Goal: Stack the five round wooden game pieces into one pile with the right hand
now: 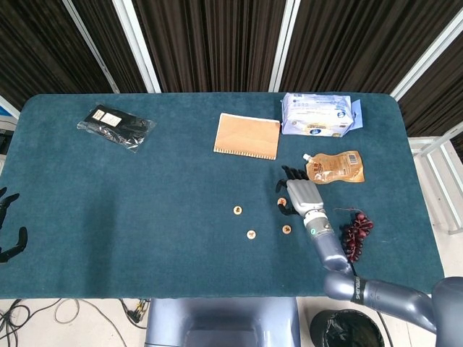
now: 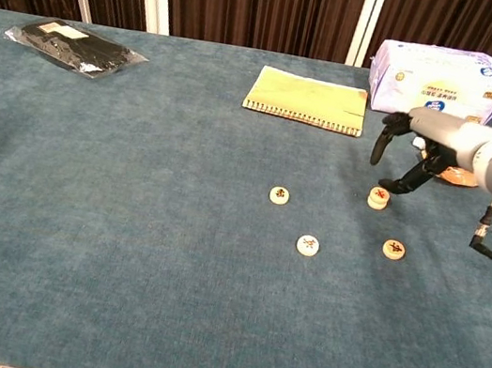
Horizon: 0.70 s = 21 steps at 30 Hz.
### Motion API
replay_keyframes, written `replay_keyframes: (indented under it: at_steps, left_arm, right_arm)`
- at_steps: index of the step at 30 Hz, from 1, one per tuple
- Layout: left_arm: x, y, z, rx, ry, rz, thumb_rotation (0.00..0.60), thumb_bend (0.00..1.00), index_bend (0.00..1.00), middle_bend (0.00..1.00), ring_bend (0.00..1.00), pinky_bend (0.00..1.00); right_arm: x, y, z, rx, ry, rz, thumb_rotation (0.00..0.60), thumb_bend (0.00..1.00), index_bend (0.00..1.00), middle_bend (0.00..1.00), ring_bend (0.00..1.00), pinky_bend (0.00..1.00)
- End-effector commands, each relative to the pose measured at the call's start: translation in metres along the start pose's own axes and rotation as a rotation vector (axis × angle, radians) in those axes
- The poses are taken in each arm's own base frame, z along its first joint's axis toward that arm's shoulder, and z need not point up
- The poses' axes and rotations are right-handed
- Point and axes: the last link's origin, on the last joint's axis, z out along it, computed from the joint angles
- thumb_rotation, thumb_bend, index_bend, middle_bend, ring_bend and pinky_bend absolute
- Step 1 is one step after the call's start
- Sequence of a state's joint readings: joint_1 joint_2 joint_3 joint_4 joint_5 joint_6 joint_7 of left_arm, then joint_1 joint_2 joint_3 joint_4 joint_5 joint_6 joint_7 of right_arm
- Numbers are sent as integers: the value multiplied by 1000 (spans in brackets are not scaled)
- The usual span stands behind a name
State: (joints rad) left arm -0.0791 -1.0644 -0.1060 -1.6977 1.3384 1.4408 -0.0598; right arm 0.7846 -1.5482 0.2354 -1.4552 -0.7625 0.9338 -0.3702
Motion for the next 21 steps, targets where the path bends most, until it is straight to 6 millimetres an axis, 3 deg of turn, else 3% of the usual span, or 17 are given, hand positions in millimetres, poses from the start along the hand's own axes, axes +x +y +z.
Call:
replay_keyframes:
  at_steps: [1, 4, 11, 21]
  left_arm:
    - [0, 0, 0, -1, 0, -1, 600, 485, 143, 0, 0, 0]
    - [0, 1, 0, -1, 1, -2, 600, 485, 143, 0, 0, 0]
    - [0, 1, -1, 0, 1, -2, 600, 485, 143, 0, 0, 0]
    - [0, 0, -1, 2, -1, -2, 600, 485, 143, 0, 0, 0]
  right_arm:
    - [9, 10, -35, 25, 34, -30, 600, 416, 409, 0, 0, 0]
    - [6, 18, -57, 38, 32, -49, 600, 416, 400, 0, 0, 0]
    - [-12, 33, -87, 52, 30, -85, 600, 417, 393, 0, 0, 0]
    - [-34, 39, -90, 35, 33, -87, 600, 416, 394, 0, 0, 0]
